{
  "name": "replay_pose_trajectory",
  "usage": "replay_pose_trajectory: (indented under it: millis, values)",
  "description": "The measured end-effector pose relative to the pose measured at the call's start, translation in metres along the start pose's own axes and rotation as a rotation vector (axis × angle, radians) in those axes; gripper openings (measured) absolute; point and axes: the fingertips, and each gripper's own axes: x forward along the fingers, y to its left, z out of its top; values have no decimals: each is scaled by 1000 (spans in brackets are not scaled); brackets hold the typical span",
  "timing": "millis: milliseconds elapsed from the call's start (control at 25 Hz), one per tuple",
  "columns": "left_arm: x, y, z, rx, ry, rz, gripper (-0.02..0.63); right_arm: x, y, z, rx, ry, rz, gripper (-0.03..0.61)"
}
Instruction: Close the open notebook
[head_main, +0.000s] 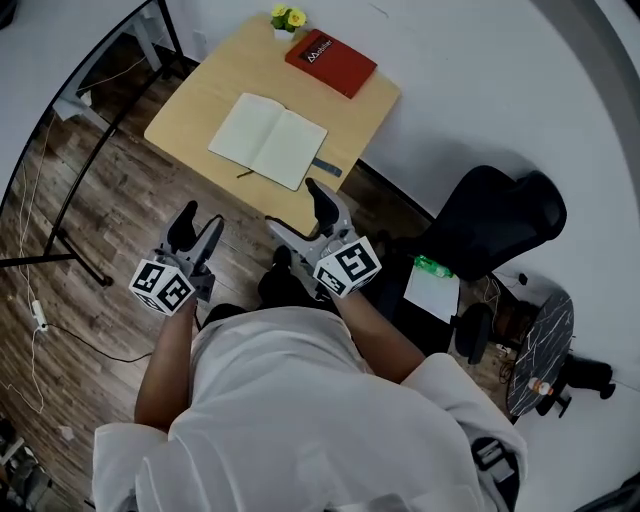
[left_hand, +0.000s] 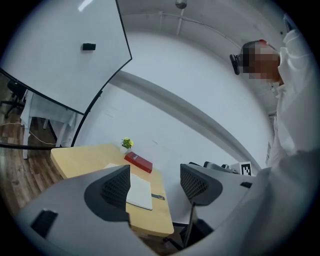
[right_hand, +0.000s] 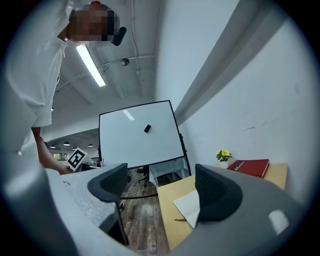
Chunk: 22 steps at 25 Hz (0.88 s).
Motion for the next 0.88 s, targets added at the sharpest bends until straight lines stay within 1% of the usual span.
replay_pose_trajectory:
  millis: [160,360,440,520,640,760,880]
  values:
    - [29,23,-8,-47,7,57,301,7,-31,2,9,11,30,430]
    - [55,44,-17,-166,-19,81,301,17,-61,-4,3,42,47,430]
    - [60,56,-18,-241,-55,87,301,22,-69,-7,8,54,43,430]
    - [65,70,-21,-335,-92,90,299,27,-77,-10,21,66,30,430]
    - [77,87,-29,-478,-106,78,298,36,-92,-15,34,85,4,430]
    - [89,102,-37,-614,-108,38,298,48,-109,-20,75,97,-35,430]
    - [100,112,-47,-766,-109,-27,298,59,-122,-21,123,95,-82,430]
